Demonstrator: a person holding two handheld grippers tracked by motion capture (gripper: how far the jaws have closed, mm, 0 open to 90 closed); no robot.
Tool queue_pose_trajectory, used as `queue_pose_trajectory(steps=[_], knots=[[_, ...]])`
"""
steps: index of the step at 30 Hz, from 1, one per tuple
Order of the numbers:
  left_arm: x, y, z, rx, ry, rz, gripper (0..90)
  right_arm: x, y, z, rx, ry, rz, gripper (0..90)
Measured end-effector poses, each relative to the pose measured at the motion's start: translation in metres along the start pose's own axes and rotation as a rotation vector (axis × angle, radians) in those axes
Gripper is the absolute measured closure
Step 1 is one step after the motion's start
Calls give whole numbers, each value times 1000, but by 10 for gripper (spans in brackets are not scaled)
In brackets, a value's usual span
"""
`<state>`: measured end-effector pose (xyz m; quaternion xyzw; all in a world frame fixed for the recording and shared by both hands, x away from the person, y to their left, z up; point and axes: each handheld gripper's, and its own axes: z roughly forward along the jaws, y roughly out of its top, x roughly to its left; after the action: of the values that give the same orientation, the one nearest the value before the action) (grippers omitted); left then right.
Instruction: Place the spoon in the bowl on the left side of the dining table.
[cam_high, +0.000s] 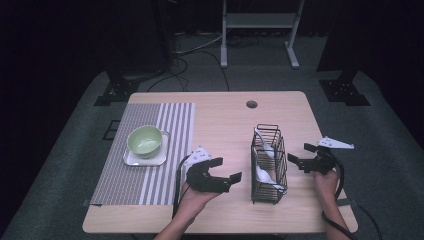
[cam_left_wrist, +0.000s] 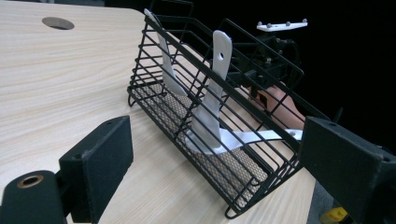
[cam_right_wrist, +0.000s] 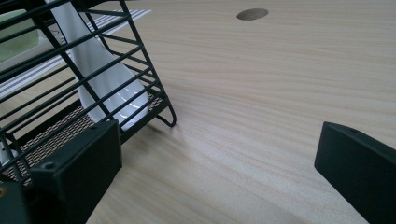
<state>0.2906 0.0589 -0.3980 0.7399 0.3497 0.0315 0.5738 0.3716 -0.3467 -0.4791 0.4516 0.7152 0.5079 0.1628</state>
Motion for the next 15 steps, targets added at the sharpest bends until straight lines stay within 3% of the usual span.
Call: queue_pose_trajectory(steps=[15], knots=[[-6,7,16,11,-26,-5,93,-1,0,-1,-9,4,6,0]])
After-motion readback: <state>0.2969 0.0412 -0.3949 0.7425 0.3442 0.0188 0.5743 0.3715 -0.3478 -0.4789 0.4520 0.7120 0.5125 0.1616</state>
